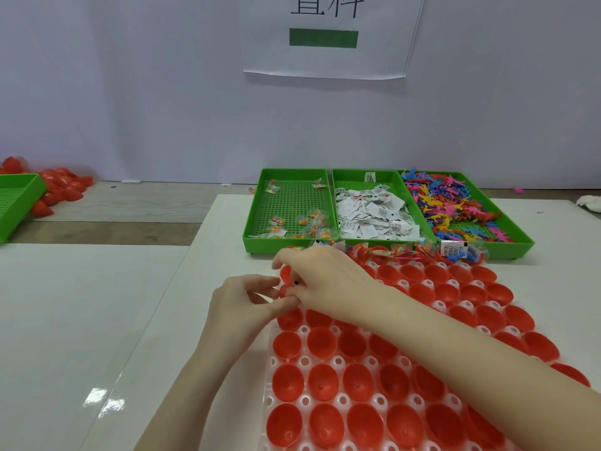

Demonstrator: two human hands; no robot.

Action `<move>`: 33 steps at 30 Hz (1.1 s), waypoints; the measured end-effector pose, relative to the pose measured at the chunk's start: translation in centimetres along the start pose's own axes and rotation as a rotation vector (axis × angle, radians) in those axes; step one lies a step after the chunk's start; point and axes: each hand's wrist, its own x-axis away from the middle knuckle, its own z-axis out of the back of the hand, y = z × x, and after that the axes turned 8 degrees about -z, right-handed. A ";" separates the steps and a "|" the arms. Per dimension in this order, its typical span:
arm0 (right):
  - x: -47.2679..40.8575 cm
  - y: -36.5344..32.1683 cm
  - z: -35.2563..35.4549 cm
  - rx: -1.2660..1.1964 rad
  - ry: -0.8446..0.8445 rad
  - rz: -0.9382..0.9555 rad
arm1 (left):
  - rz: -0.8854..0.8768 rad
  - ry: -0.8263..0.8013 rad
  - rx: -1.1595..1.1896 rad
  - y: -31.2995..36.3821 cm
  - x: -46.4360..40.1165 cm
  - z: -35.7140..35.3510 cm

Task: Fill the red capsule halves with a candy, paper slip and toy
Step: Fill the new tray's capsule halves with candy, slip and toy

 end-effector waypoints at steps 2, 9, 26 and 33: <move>0.1 0.4 0.6 -0.141 -0.033 -0.064 | 0.001 -0.010 -0.005 0.0 0.0 0.0; 1.6 2.9 4.8 -0.331 0.024 -0.121 | -0.069 0.161 0.157 1.6 -1.1 0.8; 4.1 23.4 6.5 -0.160 -0.032 -0.808 | -0.192 -0.546 -0.436 3.1 -15.0 -4.2; 3.6 23.8 5.5 -0.120 0.127 -0.746 | -0.219 -0.283 -0.373 2.9 -14.9 -5.0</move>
